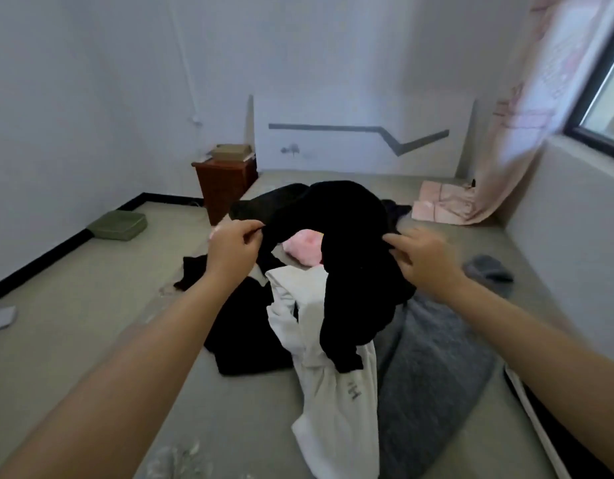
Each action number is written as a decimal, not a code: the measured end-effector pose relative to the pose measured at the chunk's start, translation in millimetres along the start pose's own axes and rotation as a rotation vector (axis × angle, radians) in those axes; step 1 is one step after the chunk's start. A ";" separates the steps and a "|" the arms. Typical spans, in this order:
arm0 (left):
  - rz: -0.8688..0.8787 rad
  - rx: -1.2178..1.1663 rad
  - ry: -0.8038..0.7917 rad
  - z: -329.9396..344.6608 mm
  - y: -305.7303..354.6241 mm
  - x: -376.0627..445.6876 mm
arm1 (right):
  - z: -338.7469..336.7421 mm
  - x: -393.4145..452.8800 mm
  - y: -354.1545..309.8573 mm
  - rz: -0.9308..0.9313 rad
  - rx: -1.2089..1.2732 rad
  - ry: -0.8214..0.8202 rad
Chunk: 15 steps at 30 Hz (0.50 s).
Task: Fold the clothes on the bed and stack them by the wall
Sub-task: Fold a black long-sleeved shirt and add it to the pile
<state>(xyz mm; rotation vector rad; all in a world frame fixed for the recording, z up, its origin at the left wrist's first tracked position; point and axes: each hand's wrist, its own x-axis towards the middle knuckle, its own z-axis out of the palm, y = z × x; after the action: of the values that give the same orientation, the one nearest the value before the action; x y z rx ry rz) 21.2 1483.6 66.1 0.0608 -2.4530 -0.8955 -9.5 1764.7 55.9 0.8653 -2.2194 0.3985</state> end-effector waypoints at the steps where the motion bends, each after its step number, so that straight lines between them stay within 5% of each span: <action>1: -0.006 0.036 -0.122 10.4 -10.6 -16.0 | 12.0 -29.0 -3.4 -0.058 -0.015 -0.088; 6: -0.132 0.239 -0.793 65.8 -75.2 -107.3 | 65.9 -188.6 -30.1 -0.061 -0.008 -0.585; 10: -0.151 0.384 -1.269 107.3 -115.5 -176.9 | 91.6 -305.1 -58.3 0.175 -0.010 -1.242; 15: -0.218 0.412 -1.766 161.3 -141.1 -247.8 | 97.0 -396.1 -77.3 0.320 -0.042 -1.524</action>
<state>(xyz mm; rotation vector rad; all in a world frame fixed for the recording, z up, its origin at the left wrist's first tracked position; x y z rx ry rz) 137.2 1521.4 -237.9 -0.5677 -4.2927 -0.4354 201.5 1844.1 -292.6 0.8822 -3.7456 -0.3538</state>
